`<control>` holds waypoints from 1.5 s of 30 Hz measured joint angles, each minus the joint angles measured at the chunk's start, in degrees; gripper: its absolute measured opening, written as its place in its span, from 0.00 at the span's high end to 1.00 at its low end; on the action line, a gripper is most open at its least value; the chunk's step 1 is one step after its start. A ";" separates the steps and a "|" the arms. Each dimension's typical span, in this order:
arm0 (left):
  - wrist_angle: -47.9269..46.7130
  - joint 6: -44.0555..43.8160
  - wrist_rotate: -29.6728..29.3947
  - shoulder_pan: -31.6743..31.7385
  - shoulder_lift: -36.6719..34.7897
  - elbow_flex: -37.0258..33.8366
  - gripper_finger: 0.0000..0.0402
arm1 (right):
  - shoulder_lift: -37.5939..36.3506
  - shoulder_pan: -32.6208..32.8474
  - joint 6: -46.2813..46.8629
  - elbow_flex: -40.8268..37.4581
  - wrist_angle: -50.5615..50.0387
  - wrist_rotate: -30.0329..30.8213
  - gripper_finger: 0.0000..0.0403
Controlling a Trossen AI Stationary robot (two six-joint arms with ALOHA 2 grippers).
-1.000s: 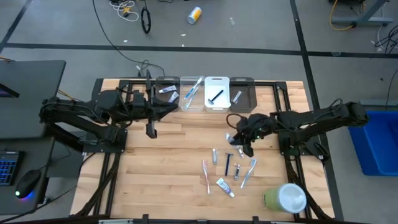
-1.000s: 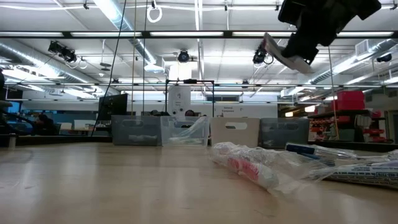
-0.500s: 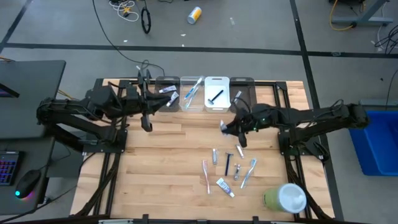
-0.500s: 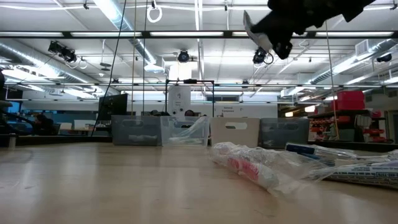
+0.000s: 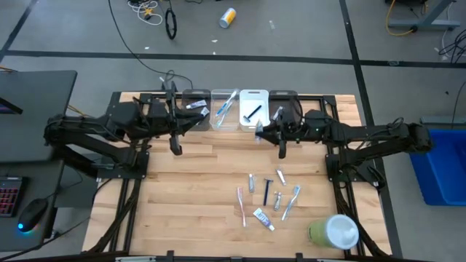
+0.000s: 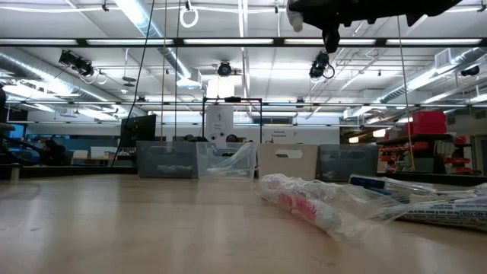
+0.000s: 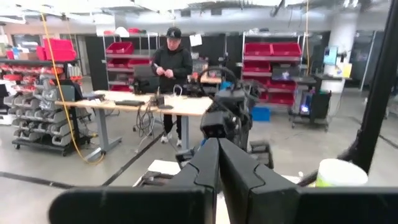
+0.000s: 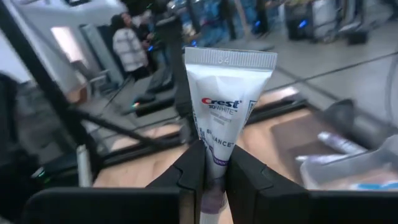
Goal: Pick & Place Travel size toiletries
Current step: Put the white toothpaste into the left black bin
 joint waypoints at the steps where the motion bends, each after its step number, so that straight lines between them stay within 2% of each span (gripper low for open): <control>1: 0.79 0.00 -0.31 0.00 0.56 0.13 0.95 | 0.00 -0.23 -0.45 0.00 0.39 0.72 0.86; 7: 0.78 0.39 -3.91 0.02 3.61 -0.12 0.95 | 0.04 -1.20 -1.72 0.02 1.30 2.12 0.87; 13: 2.39 0.42 -4.06 0.50 5.81 -0.01 0.94 | 0.04 -1.20 -1.72 0.30 5.28 2.07 0.87; 16: 3.83 0.25 -4.48 1.01 6.18 -0.01 0.92 | 0.18 -1.47 -2.63 3.39 4.19 2.07 0.87; 22: 6.52 0.23 -4.22 2.27 6.13 0.04 0.83 | 1.47 -1.88 -7.25 11.48 -0.94 2.57 0.87; 27: 7.75 -0.09 -4.24 2.91 6.11 0.04 0.74 | 2.56 -2.00 -9.08 15.27 -3.43 4.72 0.87; 39: 7.73 -4.43 -4.73 3.82 6.13 0.04 0.48 | 7.99 -1.81 -10.20 17.25 -3.38 5.50 0.87; 45: 7.79 -5.52 -5.89 3.84 7.68 -0.07 0.41 | 10.44 -1.79 -8.75 17.25 -0.46 5.48 0.88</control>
